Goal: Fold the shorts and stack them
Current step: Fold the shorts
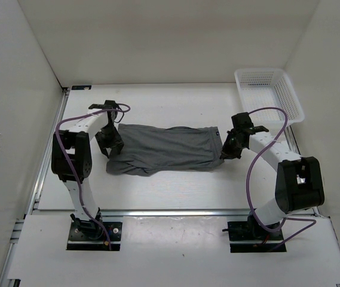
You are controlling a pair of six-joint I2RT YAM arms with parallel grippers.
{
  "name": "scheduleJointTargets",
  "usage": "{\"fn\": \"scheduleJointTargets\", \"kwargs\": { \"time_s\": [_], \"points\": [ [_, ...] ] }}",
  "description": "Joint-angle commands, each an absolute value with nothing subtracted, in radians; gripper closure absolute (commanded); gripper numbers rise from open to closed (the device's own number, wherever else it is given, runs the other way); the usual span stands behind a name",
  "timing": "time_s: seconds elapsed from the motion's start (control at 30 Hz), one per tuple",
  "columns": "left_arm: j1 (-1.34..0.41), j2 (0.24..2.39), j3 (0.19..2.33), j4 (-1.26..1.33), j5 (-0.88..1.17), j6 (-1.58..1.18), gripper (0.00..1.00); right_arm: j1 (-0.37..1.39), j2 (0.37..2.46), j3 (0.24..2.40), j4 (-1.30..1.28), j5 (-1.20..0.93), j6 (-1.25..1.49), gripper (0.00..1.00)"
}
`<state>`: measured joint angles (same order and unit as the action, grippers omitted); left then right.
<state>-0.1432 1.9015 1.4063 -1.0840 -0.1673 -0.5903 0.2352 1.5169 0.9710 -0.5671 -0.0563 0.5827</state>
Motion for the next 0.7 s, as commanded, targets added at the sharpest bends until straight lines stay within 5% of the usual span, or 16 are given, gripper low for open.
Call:
{"fn": "scheduleJointTargets", "kwargs": {
  "time_s": [0.0,0.13,0.4,0.67],
  "points": [
    [-0.144,1.881,1.407,-1.055,-0.117,-0.562,0.45,0.230,1.499,0.994,-0.561,-0.051,0.571,1.00],
    [-0.144,1.881,1.437,-1.066,-0.126,-0.552,0.89,0.230,1.490,0.994,-0.561,-0.041,0.580,1.00],
    [-0.144,1.752,1.444,-1.121,-0.107,-0.534,0.89,0.230,1.447,1.003,-0.571,-0.006,0.598,1.00],
    [-0.144,1.571,1.218,-1.111,-0.071,-0.547,0.89,0.230,1.397,0.971,-0.590,0.057,0.607,1.00]
  ]
}}
